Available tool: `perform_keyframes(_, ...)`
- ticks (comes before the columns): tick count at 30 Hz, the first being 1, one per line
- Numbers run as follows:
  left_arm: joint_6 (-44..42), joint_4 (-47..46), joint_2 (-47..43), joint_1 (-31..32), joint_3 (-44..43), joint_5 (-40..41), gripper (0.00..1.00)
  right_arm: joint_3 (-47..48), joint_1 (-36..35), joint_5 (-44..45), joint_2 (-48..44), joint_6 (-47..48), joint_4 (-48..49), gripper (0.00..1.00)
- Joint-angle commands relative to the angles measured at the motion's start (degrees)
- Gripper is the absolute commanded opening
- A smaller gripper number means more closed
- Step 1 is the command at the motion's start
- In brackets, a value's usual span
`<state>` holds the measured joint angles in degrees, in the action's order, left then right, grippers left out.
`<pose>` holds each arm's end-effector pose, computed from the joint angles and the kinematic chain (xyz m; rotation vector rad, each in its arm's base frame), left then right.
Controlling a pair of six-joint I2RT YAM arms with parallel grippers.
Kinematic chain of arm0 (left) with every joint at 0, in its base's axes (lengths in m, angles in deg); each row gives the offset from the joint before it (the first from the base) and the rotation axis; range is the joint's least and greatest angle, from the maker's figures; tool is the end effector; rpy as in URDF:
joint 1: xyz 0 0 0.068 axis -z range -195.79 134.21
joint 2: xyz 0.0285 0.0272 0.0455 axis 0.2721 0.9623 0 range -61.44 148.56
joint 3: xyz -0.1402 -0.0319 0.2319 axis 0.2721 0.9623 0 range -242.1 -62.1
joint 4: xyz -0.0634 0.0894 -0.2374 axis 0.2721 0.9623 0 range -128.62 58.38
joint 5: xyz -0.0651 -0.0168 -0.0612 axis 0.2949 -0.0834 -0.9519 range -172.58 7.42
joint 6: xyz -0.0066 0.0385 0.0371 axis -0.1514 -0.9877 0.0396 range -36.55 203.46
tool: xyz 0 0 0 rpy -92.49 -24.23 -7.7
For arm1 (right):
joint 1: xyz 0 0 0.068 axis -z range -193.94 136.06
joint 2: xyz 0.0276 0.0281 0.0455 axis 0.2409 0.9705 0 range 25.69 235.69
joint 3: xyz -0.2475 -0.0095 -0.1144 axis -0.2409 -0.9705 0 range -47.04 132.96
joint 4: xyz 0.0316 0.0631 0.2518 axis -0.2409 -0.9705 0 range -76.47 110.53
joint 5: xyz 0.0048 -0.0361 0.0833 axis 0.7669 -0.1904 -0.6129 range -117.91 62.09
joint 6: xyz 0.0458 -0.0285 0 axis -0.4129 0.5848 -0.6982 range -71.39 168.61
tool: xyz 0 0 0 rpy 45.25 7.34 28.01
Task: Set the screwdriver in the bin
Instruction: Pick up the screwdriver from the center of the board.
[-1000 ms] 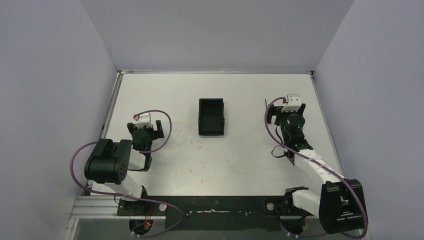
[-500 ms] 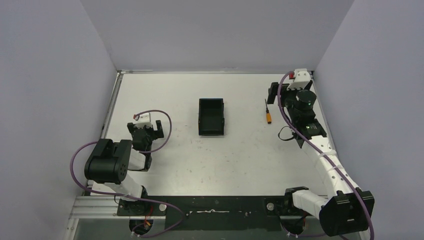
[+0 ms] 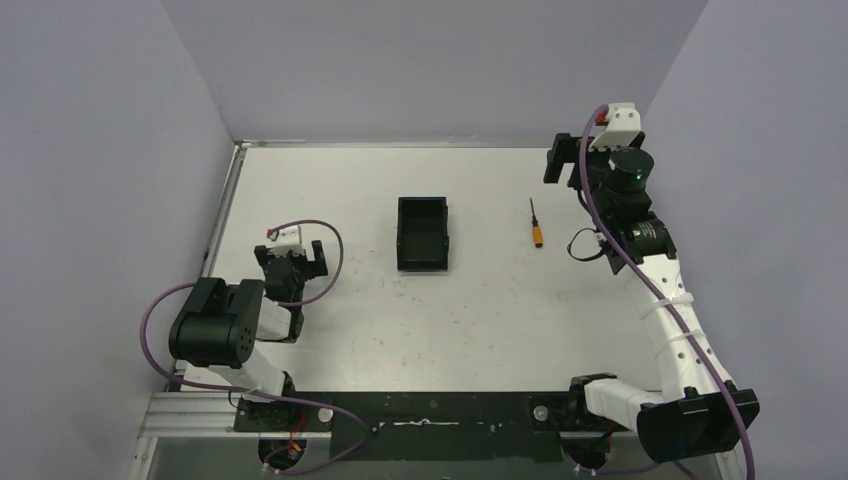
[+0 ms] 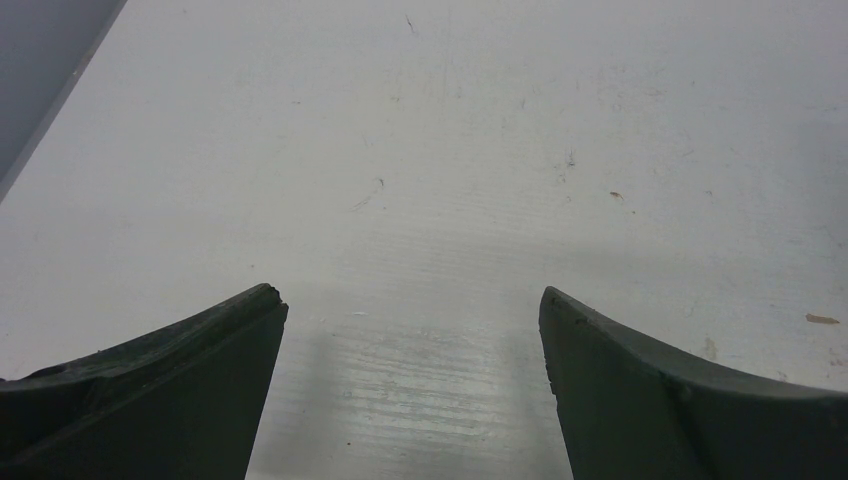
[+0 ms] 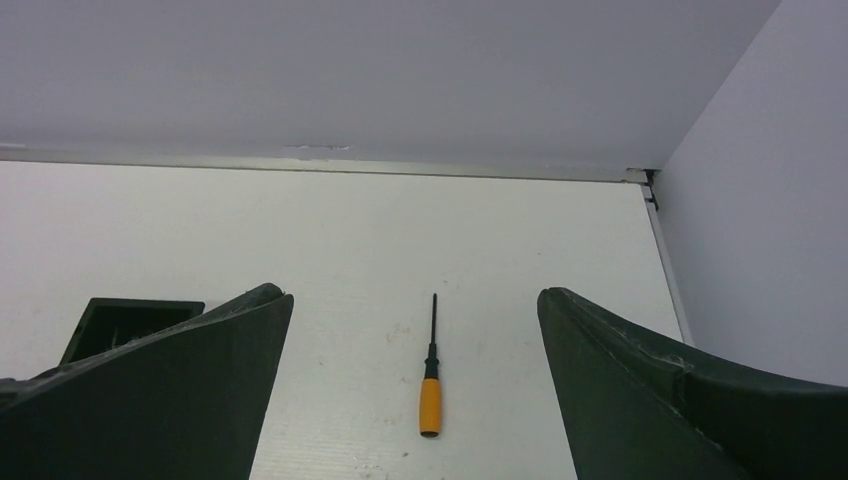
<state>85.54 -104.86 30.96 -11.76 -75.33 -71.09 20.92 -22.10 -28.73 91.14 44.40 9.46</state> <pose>0.2421 -0.0100 0.1236 -0.1128 1.7895 0.1036 0.2582 0.0376 0.4080 -0.0700 1.7219 0.1721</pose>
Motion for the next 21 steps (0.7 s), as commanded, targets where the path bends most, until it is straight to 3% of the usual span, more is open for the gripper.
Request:
perform_keyframes(1,-0.41,-3.04,-0.03,0.1,-1.36,-0.69,0.97,6.48,0.51,2.67,1.51,-0.61,-3.34,1.0)
perform_keyframes(21,-0.34,-3.07,-0.1,0.07,-1.36,-0.68,0.97,22.07,0.57,3.82,12.21,-2.32,-12.3,1.0)
